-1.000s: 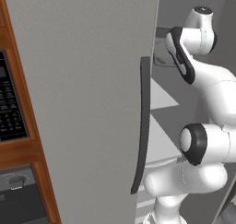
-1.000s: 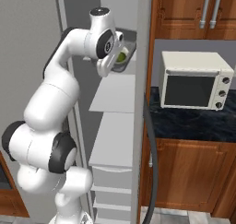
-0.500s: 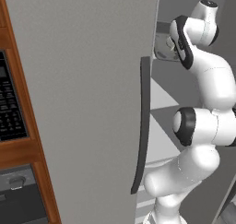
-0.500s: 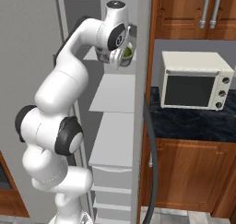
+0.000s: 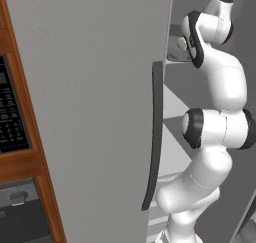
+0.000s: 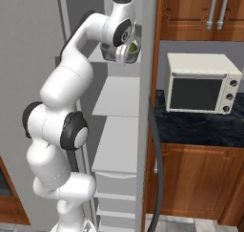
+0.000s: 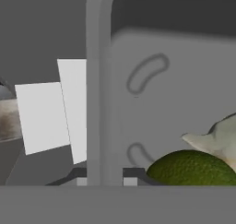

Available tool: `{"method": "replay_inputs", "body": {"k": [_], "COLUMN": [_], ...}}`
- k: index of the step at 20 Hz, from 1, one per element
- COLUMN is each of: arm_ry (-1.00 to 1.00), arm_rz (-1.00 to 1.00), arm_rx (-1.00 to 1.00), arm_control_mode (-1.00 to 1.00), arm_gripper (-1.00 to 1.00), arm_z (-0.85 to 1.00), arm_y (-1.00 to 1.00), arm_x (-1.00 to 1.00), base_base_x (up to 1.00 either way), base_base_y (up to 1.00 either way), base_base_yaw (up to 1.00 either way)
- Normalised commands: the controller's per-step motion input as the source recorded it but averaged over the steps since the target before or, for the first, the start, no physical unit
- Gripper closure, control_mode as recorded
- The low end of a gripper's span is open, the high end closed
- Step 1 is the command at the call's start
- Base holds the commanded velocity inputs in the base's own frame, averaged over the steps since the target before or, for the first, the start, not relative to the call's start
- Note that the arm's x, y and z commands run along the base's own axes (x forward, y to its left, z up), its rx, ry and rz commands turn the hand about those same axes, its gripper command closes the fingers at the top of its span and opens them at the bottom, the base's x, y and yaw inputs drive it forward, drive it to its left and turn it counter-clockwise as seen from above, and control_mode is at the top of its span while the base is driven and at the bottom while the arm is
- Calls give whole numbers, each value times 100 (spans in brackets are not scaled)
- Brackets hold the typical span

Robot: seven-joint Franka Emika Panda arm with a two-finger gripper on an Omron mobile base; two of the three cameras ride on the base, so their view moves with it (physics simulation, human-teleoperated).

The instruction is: Take the garlic and lime out of the freezer and place them in the tupperware container on the counter. Then put the tupperware containing the vegetables back in the freezer.

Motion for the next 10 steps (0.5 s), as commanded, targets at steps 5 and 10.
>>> {"method": "replay_inputs", "body": {"k": [5, 10], "arm_ry": [-2, -1], "arm_rz": [0, 0], "arm_rx": [0, 0], "arm_control_mode": [-100, -100], "arm_gripper": [100, -100], "arm_z": [0, 0], "arm_y": [0, 8], "arm_x": [46, 47], "base_base_x": [0, 0], "base_base_y": [0, 0], "base_base_yaw": [0, 0]}}
